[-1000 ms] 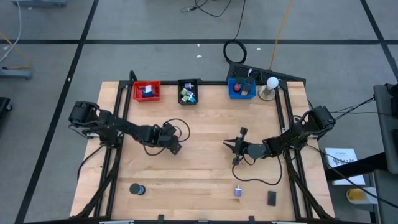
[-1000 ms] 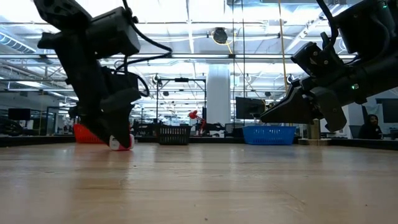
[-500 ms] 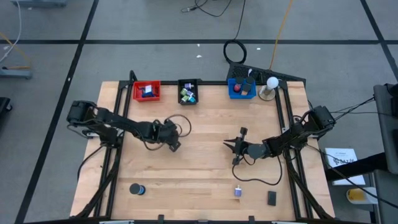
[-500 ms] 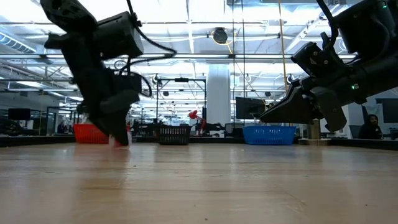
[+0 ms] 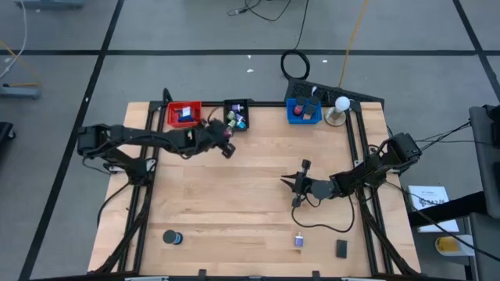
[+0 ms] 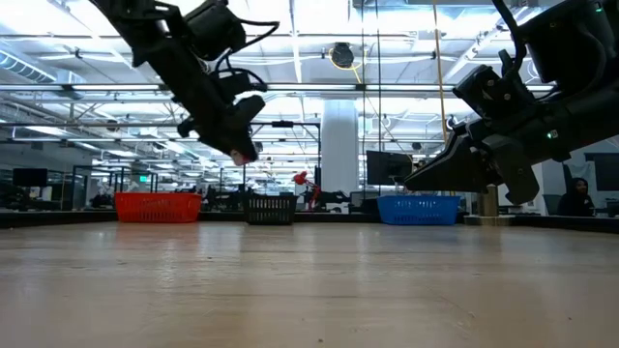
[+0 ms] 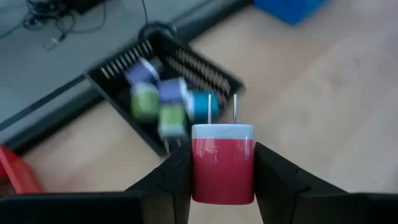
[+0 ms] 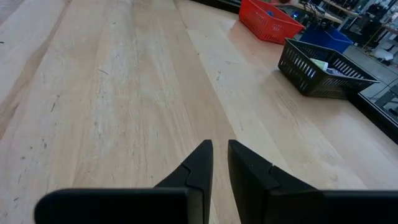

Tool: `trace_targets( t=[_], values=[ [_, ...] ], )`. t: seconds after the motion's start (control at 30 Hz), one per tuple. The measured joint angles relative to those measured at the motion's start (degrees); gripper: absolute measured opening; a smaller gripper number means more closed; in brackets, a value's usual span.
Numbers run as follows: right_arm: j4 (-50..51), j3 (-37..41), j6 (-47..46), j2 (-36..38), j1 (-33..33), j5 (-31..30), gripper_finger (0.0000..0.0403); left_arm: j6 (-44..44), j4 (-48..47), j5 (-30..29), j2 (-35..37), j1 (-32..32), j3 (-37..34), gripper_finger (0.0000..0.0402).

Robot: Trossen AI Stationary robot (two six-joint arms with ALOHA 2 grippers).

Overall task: Pick & Place Office items
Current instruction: Put the red charger adapter head into the black bin

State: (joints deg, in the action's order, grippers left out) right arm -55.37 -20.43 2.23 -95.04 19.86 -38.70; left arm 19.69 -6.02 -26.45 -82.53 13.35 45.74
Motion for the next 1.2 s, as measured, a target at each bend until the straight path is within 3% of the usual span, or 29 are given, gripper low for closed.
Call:
trace_targets(
  t=[0.37,0.8,1.1,1.2],
  values=[
    [0.00,0.00,0.01,-0.01,0.01,0.01,0.0045,-3.63,4.46,7.44,-2.64,11.57,3.11,0.0132],
    [0.00,0.02,0.01,0.00,0.00,0.00,0.0045,-6.22,4.10,11.49,-19.76,12.56,11.72,0.0132],
    [-0.02,0.02,0.00,0.00,0.00,0.00,0.0045,-5.47,4.22,9.91,-22.79,16.35,17.12,0.0132],
    [-0.02,0.02,-0.01,0.00,0.00,0.00,0.0045,-4.15,4.59,12.17,-23.48,18.30,17.59,0.0132]
  ],
)
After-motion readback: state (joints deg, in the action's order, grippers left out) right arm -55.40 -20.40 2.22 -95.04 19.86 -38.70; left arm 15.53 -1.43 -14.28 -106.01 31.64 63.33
